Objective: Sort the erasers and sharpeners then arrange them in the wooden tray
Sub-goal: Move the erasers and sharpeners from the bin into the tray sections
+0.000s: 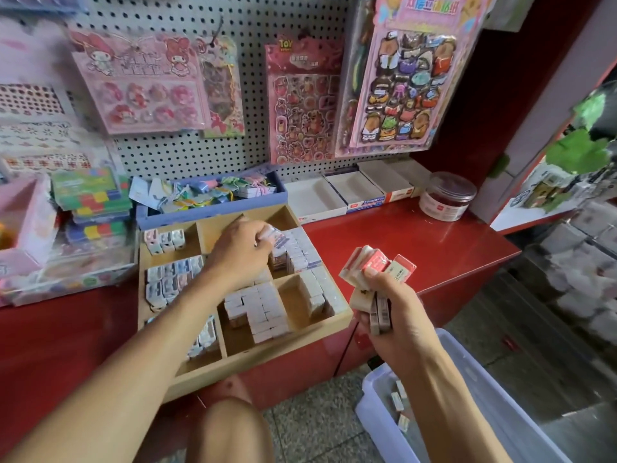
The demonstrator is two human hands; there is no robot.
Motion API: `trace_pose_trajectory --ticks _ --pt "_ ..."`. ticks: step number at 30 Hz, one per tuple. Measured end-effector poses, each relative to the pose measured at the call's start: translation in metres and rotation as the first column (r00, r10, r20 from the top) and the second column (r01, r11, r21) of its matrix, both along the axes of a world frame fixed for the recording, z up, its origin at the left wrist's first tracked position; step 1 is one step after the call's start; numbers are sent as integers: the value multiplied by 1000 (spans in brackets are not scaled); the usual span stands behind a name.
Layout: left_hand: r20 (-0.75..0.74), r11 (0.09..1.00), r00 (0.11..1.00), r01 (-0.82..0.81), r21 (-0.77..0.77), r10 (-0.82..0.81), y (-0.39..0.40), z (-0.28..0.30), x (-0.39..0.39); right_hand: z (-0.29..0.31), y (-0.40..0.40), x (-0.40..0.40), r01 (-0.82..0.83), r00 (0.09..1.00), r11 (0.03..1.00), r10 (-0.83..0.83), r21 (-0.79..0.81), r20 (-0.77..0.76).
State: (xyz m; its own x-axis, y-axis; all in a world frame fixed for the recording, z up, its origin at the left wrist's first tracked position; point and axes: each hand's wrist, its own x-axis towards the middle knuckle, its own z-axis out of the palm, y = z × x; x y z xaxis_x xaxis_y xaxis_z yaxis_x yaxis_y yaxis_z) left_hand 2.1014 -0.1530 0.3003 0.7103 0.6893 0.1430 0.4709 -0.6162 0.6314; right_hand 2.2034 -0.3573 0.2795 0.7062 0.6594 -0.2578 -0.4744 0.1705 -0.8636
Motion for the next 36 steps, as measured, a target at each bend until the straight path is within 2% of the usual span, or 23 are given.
trace_pose_trajectory --ticks 2,11,19,24,31,33,36 --pt "-79 996 996 57 65 -51 12 -2 7 -2 3 3 -8 1000 1000 8 -3 14" --pt "-279 950 957 153 272 -75 24 -17 31 -12 18 6 -29 999 1000 29 -5 21" --pt "-261 906 962 179 383 -80 28 -39 41 -16 23 10 -83 996 993 85 89 -12" --pt "-232 899 972 139 415 -43 25 -47 46 -21 20 8 -129 990 986 135 104 -44" --pt "-266 923 962 158 350 -63 27 -39 42 -15 15 3 -146 989 988 148 53 -30" --pt "-141 958 987 113 266 -77 24 -31 36 -12 14 1 -160 987 986 160 42 7" --pt "85 990 988 135 -35 -131 8 -14 25 -7 14 -4 -213 976 977 211 26 49"
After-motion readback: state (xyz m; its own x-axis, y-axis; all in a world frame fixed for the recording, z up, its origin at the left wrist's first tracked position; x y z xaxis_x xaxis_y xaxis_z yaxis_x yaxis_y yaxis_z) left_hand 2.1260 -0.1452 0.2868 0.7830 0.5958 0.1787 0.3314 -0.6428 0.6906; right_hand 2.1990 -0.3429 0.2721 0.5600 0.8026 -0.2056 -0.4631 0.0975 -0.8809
